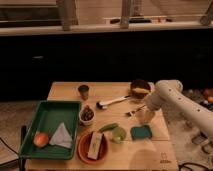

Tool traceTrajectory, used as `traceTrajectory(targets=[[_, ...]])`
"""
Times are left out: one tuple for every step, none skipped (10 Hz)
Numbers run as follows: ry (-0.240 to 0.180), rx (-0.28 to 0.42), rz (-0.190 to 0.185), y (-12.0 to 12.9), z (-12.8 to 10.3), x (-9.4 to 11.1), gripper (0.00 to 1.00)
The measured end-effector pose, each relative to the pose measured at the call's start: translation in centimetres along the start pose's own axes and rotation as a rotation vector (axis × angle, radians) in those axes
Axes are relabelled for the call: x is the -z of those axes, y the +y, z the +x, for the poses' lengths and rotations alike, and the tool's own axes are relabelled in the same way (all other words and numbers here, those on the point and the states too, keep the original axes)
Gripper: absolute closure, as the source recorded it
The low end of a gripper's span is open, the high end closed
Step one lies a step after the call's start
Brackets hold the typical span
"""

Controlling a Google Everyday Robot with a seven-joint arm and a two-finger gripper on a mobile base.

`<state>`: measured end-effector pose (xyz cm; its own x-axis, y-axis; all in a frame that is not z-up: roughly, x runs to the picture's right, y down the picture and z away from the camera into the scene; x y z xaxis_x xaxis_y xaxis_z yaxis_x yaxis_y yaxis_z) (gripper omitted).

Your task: Place brush in plastic cup

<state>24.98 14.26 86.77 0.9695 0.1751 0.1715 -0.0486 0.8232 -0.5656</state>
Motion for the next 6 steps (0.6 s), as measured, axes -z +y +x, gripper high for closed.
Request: traceTrajectory(targets=[[-0.003, 0.033, 0.0, -0.3, -1.2, 0.3, 0.2], [-0.002, 0.059, -0.005, -0.3, -2.0, 0.5, 0.2], [-0.002, 0.074, -0.005, -0.4, -2.4, 0.6, 0.2], [0.002, 0.105, -0.008, -0.7, -3.2, 0.8, 0.2], [0.004, 0.13, -0.01, -1.0, -4.1, 0.7, 0.2], [0.006, 0.153, -0.013, -1.4, -5.0, 0.7, 0.2]])
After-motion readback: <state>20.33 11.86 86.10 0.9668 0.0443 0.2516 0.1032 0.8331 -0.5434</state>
